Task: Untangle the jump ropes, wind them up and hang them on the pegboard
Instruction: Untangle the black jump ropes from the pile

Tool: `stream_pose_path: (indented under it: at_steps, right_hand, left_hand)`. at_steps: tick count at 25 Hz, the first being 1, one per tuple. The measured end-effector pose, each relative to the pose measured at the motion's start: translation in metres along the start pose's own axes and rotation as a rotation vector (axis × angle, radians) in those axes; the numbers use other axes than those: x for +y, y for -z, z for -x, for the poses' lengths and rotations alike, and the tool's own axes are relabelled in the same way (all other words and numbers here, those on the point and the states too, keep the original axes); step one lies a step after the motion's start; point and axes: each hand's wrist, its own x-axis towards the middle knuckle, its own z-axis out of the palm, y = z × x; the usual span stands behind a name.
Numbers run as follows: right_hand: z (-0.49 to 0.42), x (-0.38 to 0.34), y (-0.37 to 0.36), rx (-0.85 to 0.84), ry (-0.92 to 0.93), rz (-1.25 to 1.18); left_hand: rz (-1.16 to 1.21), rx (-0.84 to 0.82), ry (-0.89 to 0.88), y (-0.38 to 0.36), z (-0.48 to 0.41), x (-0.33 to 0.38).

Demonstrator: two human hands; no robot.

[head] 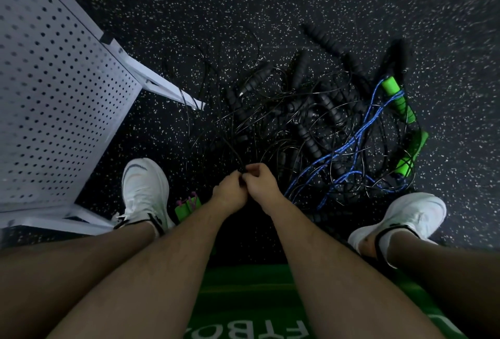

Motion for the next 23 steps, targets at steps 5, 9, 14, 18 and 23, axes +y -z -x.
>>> stream_pose_path:
  at_steps: [5, 9, 14, 18, 23]
  right_hand:
    - [0.007, -0.034, 0.015, 0.073, 0.097, -0.080]
    - [0.038, -0.080, 0.048, 0.234, 0.232, -0.202]
    - [0.102, -0.136, 0.093, 0.240, 0.482, -0.101]
    - [0.162, -0.209, 0.145, 0.071, 0.608, 0.168]
    - [0.238, -0.300, 0.203, 0.216, 0.980, 0.693]
  left_hand:
    - [0.089, 0.093, -0.235, 0.010, 0.013, 0.021]
    - [0.055, 0.222, -0.329, 0.031, 0.042, 0.049]
    - [-0.017, 0.478, -0.598, 0.087, 0.093, 0.090]
    - [-0.025, 0.594, -0.773, 0.170, 0.142, 0.146]
    - [0.124, 0.639, -0.844, 0.260, 0.218, 0.233]
